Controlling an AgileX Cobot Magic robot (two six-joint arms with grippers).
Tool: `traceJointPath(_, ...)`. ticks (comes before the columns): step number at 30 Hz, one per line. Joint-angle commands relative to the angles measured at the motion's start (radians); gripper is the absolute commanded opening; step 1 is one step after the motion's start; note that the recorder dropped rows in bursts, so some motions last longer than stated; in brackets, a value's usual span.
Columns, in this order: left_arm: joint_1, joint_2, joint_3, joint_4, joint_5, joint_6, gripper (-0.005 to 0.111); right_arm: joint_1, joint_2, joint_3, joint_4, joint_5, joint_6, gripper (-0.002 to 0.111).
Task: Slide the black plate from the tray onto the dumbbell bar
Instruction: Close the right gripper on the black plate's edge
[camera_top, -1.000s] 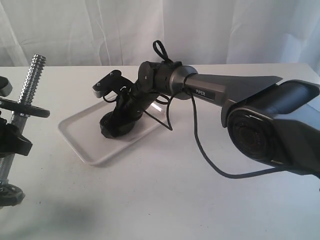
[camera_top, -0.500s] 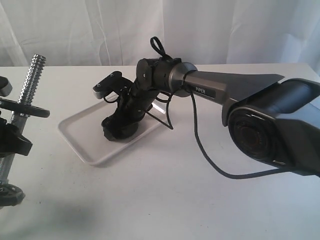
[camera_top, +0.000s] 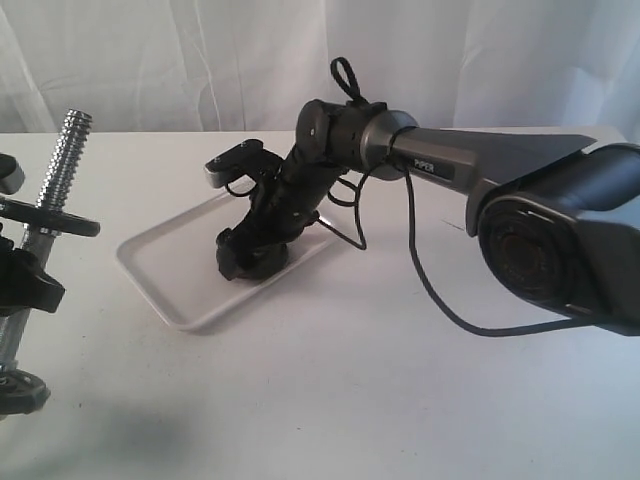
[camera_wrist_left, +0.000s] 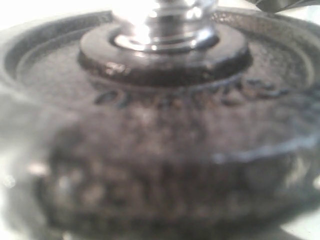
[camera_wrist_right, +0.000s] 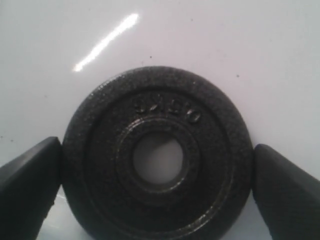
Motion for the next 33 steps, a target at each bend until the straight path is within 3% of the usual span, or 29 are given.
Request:
traceJointPath(1, 0.000, -0.053, -0.033, -0.071, -0.076, -0.003, 0.000, -0.036, 0.018, 0.030, 0.110, 0.159, -0.035, 0.000)
traceJointPath(22, 0.000, -0.053, -0.033, -0.082, -0.058, -0.003, 0.000, -0.090, -0.054, 0.030, 0.388, 0.150, -0.107, 0.000)
traceJointPath(33, 0.000, -0.053, -0.033, -0.086, -0.058, -0.003, 0.000, -0.086, 0.006, 0.032, 0.344, -0.086, -0.204, 0.000)
